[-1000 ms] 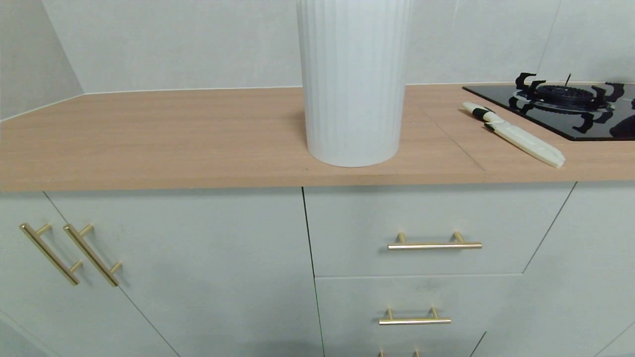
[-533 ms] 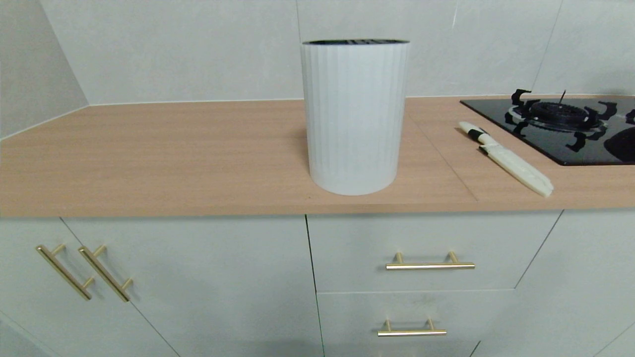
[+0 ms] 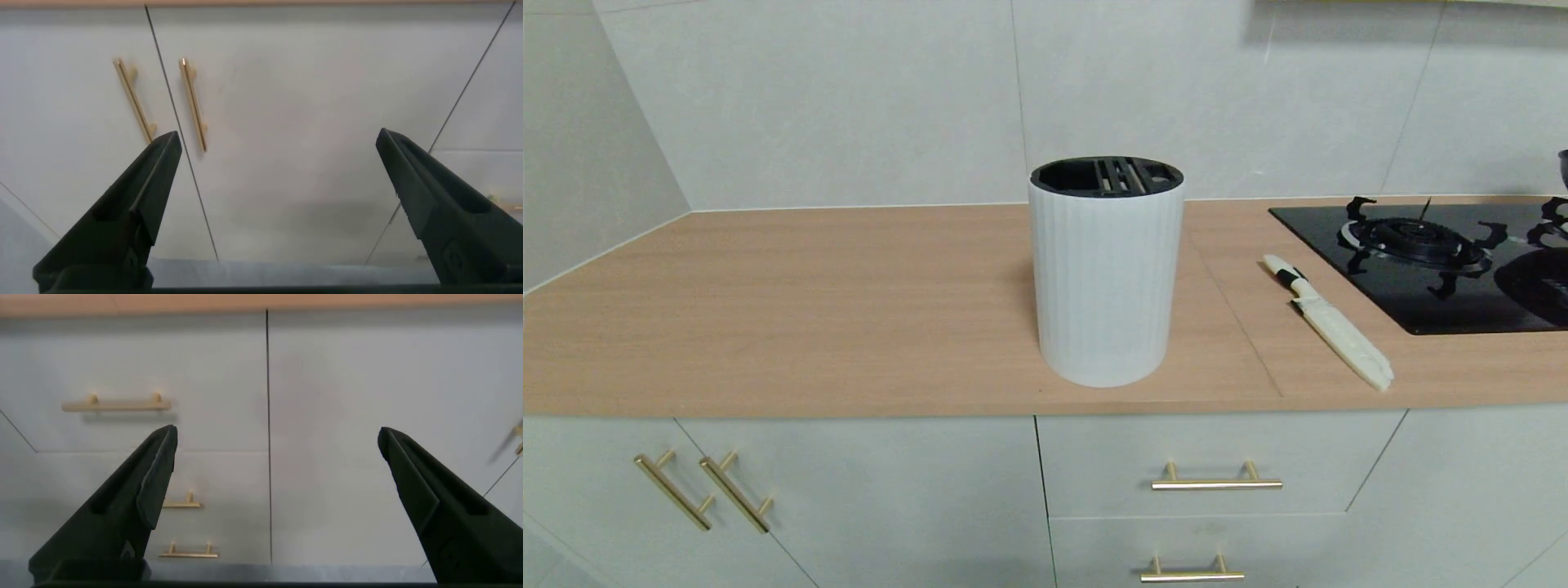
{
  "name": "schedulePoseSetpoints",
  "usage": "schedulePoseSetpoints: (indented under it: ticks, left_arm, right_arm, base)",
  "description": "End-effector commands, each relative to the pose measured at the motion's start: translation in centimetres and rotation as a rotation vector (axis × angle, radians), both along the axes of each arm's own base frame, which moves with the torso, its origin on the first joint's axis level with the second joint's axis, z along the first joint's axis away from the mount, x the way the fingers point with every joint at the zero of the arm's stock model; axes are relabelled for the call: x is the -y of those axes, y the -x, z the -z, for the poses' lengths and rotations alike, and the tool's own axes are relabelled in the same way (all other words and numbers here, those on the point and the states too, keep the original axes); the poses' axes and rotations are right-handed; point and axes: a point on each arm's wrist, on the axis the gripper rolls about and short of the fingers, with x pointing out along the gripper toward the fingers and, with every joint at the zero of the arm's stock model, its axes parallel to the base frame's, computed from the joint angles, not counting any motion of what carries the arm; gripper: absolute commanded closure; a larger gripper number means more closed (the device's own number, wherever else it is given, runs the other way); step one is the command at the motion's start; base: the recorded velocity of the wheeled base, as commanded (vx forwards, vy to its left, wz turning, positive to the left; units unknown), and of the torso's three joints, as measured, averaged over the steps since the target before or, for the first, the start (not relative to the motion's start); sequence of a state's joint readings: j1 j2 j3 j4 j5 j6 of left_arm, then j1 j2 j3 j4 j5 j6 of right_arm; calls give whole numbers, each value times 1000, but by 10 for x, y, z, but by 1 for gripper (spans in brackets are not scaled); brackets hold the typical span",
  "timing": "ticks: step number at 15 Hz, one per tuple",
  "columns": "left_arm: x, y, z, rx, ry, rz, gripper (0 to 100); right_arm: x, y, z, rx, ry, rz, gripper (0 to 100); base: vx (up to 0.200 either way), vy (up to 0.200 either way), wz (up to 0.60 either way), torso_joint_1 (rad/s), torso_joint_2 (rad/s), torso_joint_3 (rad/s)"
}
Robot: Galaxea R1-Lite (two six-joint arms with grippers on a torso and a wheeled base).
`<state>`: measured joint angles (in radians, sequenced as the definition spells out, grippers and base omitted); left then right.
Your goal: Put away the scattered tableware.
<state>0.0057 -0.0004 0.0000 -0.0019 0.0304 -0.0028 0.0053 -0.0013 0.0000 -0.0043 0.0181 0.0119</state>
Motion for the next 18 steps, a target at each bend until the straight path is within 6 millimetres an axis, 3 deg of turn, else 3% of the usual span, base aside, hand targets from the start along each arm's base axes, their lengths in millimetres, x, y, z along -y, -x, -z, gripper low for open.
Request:
schedulePoseSetpoints:
  ticks: [1,18]
  left_arm:
    - [0,0,0,1,0,-1,0]
    - [0,0,0,1,0,-1,0]
  right_arm:
    - [0,0,0,-1,0,-1,0]
    - [0,0,0,-1,0,-1,0]
  base:
    - [0,0,0,193,-481,-290]
    - [0,0,0,239,-536,-296]
